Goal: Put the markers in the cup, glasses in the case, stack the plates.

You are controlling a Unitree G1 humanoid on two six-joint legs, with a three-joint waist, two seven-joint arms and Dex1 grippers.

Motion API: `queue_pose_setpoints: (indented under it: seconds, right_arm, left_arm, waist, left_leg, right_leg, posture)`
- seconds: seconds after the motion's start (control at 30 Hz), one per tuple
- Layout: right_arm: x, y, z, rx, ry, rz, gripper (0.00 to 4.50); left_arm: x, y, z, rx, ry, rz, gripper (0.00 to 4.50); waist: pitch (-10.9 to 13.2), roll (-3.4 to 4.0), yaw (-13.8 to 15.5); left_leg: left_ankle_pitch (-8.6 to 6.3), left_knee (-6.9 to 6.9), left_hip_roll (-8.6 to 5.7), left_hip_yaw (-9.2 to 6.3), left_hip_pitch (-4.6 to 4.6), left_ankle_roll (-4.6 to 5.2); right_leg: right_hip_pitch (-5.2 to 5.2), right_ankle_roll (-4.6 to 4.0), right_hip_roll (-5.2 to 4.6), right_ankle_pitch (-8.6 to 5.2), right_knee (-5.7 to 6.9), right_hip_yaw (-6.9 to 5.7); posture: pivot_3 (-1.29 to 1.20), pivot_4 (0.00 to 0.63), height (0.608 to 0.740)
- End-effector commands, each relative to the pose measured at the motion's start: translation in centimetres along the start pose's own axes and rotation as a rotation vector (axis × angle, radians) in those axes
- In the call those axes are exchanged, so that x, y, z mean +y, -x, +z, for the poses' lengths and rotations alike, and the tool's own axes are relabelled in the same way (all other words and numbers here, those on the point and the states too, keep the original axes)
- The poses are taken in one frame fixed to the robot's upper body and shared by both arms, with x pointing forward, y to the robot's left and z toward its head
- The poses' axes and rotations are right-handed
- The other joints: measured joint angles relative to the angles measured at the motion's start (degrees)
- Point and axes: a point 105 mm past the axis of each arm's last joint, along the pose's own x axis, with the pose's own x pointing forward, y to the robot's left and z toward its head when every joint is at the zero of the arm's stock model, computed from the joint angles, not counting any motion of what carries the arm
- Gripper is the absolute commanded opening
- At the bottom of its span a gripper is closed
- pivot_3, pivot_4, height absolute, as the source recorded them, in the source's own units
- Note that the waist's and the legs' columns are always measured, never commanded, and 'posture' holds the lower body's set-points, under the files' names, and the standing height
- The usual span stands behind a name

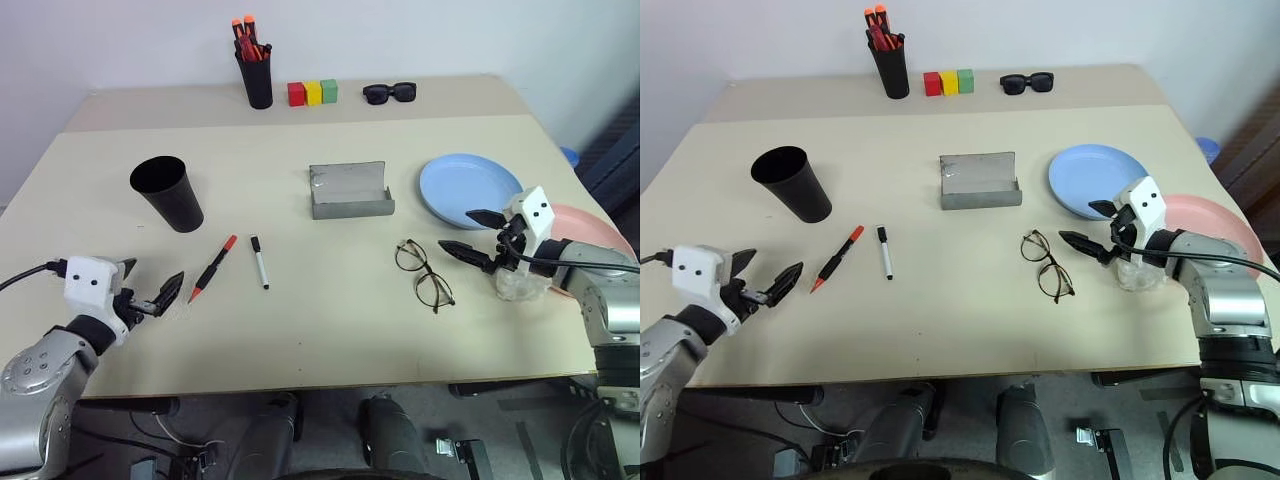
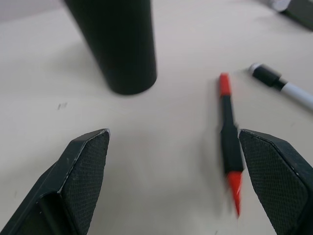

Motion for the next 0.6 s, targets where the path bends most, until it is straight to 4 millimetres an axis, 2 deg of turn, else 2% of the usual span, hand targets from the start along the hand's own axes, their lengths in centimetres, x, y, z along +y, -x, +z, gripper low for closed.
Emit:
queue_pose_setpoints:
  seconds: [0.03, 0.17, 0.3, 0.37, 0.43, 0.5, 0.6]
  right_arm:
    - [0.7, -0.7, 2.2, -0.064, 0.069, 0.025, 4.50]
    - [2.6, -2.1, 3.3, -0.105, 0.084, 0.073, 4.50]
    - [6.4, -4.0, 4.8, -0.153, 0.148, 0.165, 4.50]
    - [8.4, -5.2, 5.5, -0.179, 0.188, 0.191, 4.50]
    - [9.4, -5.8, 5.9, -0.189, 0.204, 0.200, 4.50]
    - [11.5, -6.9, 6.7, -0.232, 0.220, 0.247, 4.50]
    - [14.2, -7.8, 7.3, -0.270, 0.204, 0.306, 4.50]
  left_arm:
    - [-1.8, -0.7, 1.8, -0.034, -0.053, -0.047, 4.31]
    - [-5.5, -3.1, 3.2, -0.054, -0.050, -0.134, 4.31]
    - [-7.7, -6.1, 4.0, -0.020, 0.043, -0.095, 4.31]
    - [-8.4, -7.2, 4.0, 0.027, 0.098, -0.058, 4.41]
    - [-8.4, -7.5, 4.0, 0.055, 0.126, -0.036, 4.41]
    - [-8.7, -8.3, 4.2, 0.108, 0.177, 0.043, 4.41]
    - [-9.2, -8.4, 4.1, 0.226, 0.216, 0.098, 4.41]
  waist:
    - [0.00, 0.00, 0.00]
    - [0.00, 0.00, 0.03]
    - [0.02, -0.05, 0.03]
    - [0.02, -0.07, -0.10]
    - [0.02, -0.06, -0.19]
    - [0.02, -0.07, -0.03]
    - [0.08, -0.24, 0.00]
  left_leg:
    - [0.00, 0.00, 0.00, 0.01, 0.00, 0.00]
    - [0.01, 0.02, 0.00, 0.03, 0.00, 0.01]
    - [0.01, 0.04, -0.01, -0.02, 0.00, 0.01]
    - [0.01, 0.05, 0.01, -0.09, 0.01, 0.01]
    - [0.02, 0.06, 0.04, -0.12, 0.01, 0.01]
    - [0.02, 0.06, 0.04, -0.11, 0.01, 0.00]
    - [0.04, 0.11, 0.03, -0.14, 0.00, -0.02]
  right_leg:
    - [0.00, 0.00, 0.00, 0.00, -0.01, 0.01]
    - [0.01, 0.02, 0.07, 0.01, 0.02, -0.01]
    - [0.03, 0.20, 0.14, 0.11, 0.02, -0.02]
    - [0.03, 0.30, 0.19, 0.16, 0.04, -0.03]
    - [0.01, 0.34, 0.24, 0.18, 0.07, -0.02]
    - [0.00, 0.35, 0.25, 0.18, 0.08, -0.03]
    - [0.04, 0.45, 0.27, 0.24, 0.09, -0.08]
  posture:
    - [0.00, 0.150, 0.740]
    - [0.00, 0.150, 0.740]
    - [0.00, 0.150, 0.740]
    - [0.00, 0.150, 0.740]
    - [0.00, 0.150, 0.740]
    - [0.00, 0.150, 0.740]
    - [0.00, 0.150, 0.740]
